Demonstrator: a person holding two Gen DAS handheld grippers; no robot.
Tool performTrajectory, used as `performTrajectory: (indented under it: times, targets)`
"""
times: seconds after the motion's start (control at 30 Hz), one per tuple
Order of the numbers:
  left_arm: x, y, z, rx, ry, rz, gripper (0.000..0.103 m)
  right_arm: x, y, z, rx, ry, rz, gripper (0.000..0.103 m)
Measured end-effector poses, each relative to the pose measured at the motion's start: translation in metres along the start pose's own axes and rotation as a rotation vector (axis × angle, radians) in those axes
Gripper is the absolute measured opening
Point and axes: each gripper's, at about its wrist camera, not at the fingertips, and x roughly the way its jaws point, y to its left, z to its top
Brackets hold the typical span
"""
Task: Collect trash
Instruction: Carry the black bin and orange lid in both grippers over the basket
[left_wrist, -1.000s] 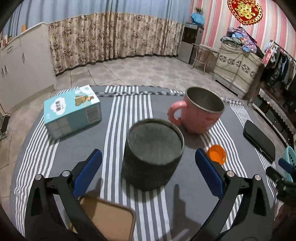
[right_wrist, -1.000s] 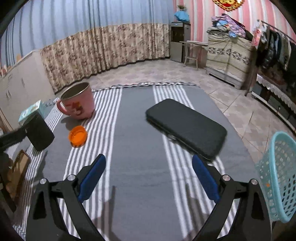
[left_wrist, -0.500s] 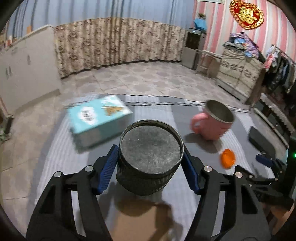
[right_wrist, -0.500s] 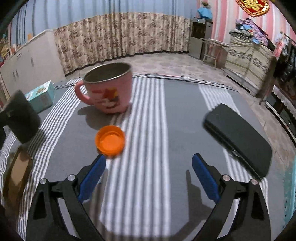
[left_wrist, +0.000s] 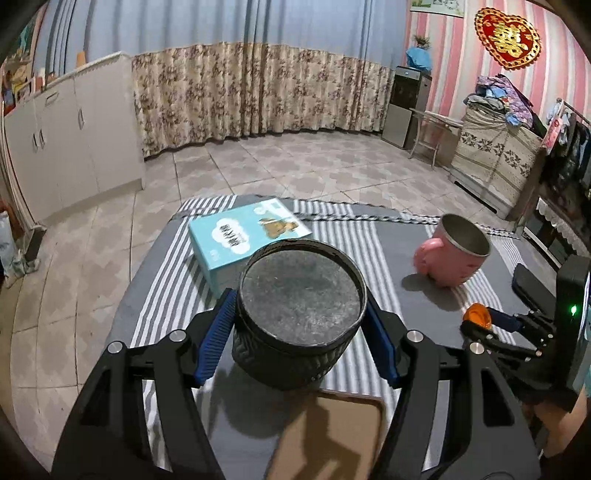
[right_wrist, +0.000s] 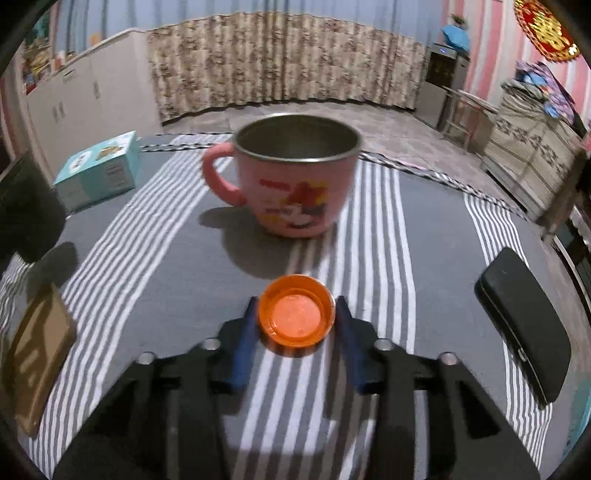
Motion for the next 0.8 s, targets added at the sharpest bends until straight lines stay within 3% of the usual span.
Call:
performTrajectory:
  times: [0.1,0.33,0.63,0.8]
  targets:
    - [-0.012,-0.016,0.002,0.020,-0.018,-0.015,0.065,-0.023,-0.014,-0.008,0.007,-0.041,0.009,0.040]
    - [-0.034,-0.068,0.001,0.062,-0.046,-0.077,0.065,-0.087,-0.103,-0.043,0.132,-0.096,-0.057,0.040]
    - [-0.055,-0.175,-0.013,0.151,-0.045,-0.216,0.065,-0.191,-0.232,-0.123,0.302,-0.159,-0.355,0.040]
    - [-0.063,-0.247,-0.034,0.223,-0.021,-0.309,0.065,-0.222,-0.284,-0.162,0.394,-0.176,-0.459,0.040]
